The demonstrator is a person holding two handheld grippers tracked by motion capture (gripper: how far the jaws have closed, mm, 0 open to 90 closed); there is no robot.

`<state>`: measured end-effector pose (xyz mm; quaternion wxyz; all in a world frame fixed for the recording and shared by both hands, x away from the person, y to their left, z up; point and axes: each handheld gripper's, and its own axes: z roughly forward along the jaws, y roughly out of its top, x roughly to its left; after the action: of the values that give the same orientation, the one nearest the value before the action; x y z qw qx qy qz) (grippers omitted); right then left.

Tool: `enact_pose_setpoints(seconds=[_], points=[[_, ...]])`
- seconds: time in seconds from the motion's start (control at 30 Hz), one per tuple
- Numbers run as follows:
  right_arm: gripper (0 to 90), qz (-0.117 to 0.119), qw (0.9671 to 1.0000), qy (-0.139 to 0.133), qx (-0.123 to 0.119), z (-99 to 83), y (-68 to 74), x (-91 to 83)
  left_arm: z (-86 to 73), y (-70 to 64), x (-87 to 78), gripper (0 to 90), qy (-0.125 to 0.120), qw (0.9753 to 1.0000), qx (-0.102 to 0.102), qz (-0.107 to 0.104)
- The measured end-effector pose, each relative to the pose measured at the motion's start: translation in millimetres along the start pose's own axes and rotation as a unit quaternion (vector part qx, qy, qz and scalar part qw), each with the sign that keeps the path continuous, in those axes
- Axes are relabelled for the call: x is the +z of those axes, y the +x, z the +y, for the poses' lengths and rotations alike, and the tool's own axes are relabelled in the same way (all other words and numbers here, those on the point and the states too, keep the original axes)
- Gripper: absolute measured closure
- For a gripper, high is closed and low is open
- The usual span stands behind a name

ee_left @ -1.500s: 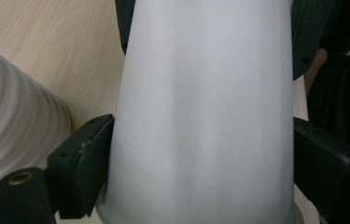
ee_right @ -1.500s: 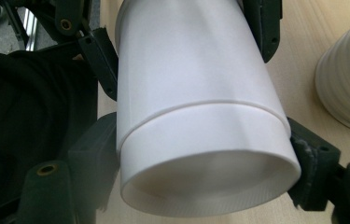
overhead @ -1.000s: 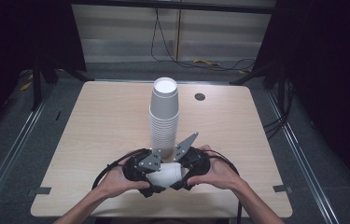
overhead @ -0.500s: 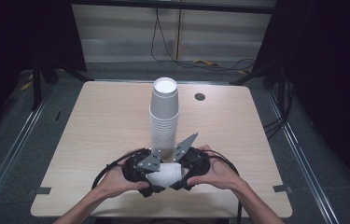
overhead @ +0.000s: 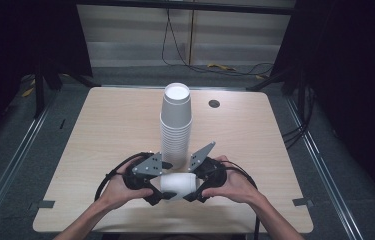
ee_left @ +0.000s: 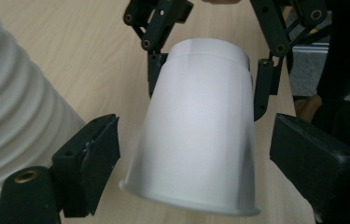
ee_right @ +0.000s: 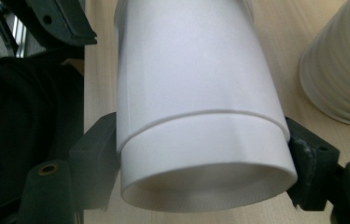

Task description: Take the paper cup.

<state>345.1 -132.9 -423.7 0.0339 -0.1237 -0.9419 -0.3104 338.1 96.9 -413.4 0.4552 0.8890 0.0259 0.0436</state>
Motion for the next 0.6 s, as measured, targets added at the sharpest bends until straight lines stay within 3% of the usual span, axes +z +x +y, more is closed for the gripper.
enact_pose_setpoints(seconds=[0.13,0.17,0.3,0.5,0.53,0.6], points=[[24.0,-0.005,0.9998,-0.008,0.015,-3.5,-1.4,-4.5,-2.3,1.5,-4.7,15.9,-0.019,0.9997,-0.012,0.007],[24.0,-0.010,0.9997,-0.015,0.019,-5.2,-2.0,-7.4,-4.3,3.6,-7.8,15.8,-0.037,0.9990,-0.023,0.008],[23.9,-0.014,0.9993,-0.024,0.024,-7.8,-3.3,-9.4,-6.9,5.1,-12.0,15.7,-0.048,0.9983,-0.030,0.016],[23.9,-0.020,0.9980,-0.047,0.036,-14.9,-6.9,-13.7,-14.5,8.4,-17.5,15.6,-0.072,0.9959,-0.051,0.017],[23.9,-0.024,0.9975,-0.059,0.033,-16.8,-8.2,-14.8,-16.2,9.3,-19.4,15.6,-0.085,0.9943,-0.062,0.020],[23.9,-0.024,0.9970,-0.063,0.038,-18.0,-9.2,-15.6,-16.8,10.0,-20.7,15.4,-0.087,0.9938,-0.063,0.028]])
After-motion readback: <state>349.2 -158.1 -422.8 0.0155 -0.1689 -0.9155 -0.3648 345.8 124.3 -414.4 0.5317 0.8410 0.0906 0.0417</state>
